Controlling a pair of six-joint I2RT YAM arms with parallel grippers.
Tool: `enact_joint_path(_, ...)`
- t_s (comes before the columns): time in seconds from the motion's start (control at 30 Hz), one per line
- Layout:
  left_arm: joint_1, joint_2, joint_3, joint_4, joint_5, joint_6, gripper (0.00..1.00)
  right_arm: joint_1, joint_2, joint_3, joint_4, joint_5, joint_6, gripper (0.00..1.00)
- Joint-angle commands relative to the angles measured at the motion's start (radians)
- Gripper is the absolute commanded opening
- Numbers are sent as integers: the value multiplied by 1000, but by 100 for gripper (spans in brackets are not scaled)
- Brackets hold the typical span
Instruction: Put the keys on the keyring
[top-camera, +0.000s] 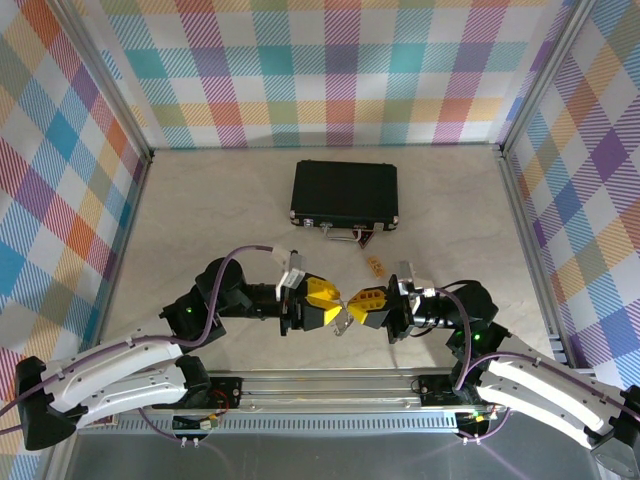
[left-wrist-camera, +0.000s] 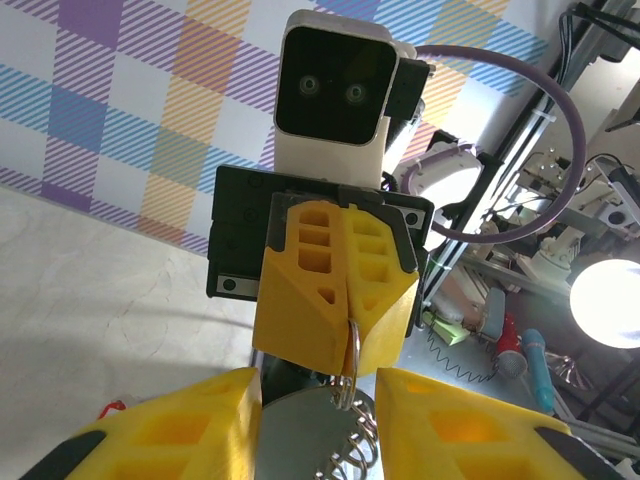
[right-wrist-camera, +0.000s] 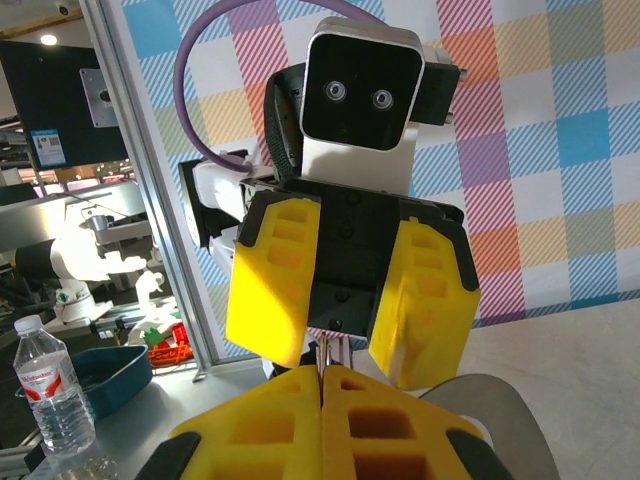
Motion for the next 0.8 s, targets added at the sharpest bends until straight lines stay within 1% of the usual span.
enact_joint_path(0.0, -15, 3, 34, 57, 5, 8, 35, 5, -5, -8, 58, 12, 1, 0)
enact_joint_path(0.1, -17, 10, 34, 61, 5, 6, 31, 5, -5, -9, 59, 15, -1, 0)
enact_joint_path(0.27, -22, 21, 35, 63, 7, 6, 28, 4, 0, -7, 59, 16, -1, 0)
enact_joint_path(0.37, -24, 24, 35, 67, 9, 5, 20, 5, 1, -8, 55, 19, 0, 0)
enact_joint_path(0.43, -24, 25, 36, 67, 11, 4, 17, 5, 1, -8, 55, 18, -2, 0)
enact_joint_path(0.47, -25, 26, 38, 69, 11, 4, 14, 5, 1, -8, 54, 19, -2, 0)
enact_joint_path(0.6, -25, 28, 37, 72, 15, 5, 8, 5, 3, -8, 54, 20, -2, 0)
enact_joint_path(0.73, -26, 26, 36, 72, 18, 5, 5, 5, 6, -9, 49, 19, -3, 0)
enact_joint_path(0.77, -26, 25, 36, 72, 18, 4, 2, 5, 6, -9, 49, 20, -3, 0)
